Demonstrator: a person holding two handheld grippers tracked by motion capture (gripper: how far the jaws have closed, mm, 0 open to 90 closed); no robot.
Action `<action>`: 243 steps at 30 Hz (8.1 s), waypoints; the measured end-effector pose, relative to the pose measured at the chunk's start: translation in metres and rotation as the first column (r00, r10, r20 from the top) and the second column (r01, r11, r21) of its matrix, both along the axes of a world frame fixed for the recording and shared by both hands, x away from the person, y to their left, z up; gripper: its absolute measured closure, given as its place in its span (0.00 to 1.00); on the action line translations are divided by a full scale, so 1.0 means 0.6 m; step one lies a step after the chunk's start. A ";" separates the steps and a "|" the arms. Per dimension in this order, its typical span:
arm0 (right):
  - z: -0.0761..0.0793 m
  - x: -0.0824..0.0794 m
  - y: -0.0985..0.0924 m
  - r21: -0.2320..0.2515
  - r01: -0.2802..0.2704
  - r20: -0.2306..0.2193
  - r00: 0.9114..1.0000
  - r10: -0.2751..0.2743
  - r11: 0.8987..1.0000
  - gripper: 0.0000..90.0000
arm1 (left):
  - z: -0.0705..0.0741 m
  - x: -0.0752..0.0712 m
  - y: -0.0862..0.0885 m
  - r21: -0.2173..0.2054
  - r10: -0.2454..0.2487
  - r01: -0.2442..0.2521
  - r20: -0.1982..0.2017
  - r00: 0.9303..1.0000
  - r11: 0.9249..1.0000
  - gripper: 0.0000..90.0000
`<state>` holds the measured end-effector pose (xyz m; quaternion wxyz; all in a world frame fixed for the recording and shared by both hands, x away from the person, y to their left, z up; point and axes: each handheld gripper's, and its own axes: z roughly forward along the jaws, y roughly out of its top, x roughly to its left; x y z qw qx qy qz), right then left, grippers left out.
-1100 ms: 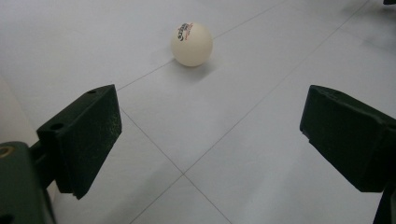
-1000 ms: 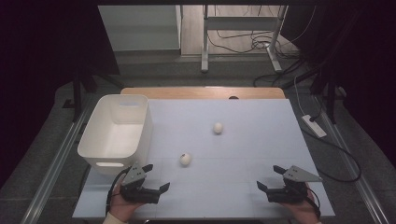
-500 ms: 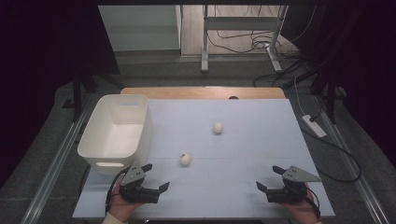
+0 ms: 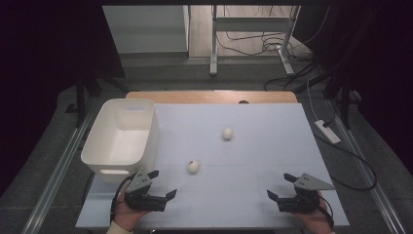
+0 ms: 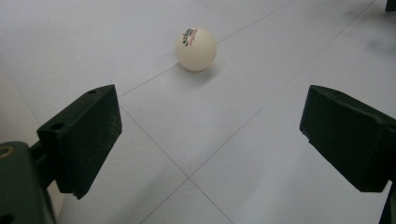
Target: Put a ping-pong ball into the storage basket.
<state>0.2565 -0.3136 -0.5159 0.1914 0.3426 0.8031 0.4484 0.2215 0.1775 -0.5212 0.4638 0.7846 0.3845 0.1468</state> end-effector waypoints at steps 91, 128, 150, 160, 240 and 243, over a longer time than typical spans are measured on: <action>0.001 0.000 0.000 0.008 -0.004 -0.001 1.000 0.004 1.000 0.12 | 0.059 0.072 -0.101 0.060 -0.057 0.061 -0.065 0.996 0.996 0.07; 0.001 0.000 -0.001 0.010 -0.004 -0.002 1.000 0.004 1.000 0.12 | 0.038 0.126 -0.132 0.152 -0.019 0.040 -0.141 0.990 0.988 0.07; 0.000 0.001 0.000 0.008 -0.006 -0.006 1.000 0.006 1.000 0.12 | 0.014 0.154 -0.143 0.201 -0.005 0.046 -0.202 0.979 0.978 0.06; 0.000 0.000 0.000 0.008 -0.005 -0.005 1.000 0.005 1.000 0.12 | 0.006 0.164 -0.144 0.219 0.003 0.047 -0.224 0.974 0.975 0.06; 0.000 0.000 0.000 0.005 -0.003 -0.003 1.000 0.003 1.000 0.12 | 0.046 0.140 -0.120 0.105 -0.073 0.086 -0.122 0.990 0.991 0.57; 0.000 0.000 0.000 0.005 -0.003 -0.003 1.000 0.003 1.000 0.12 | 0.048 0.140 -0.119 0.102 -0.072 0.084 -0.120 0.990 0.991 0.57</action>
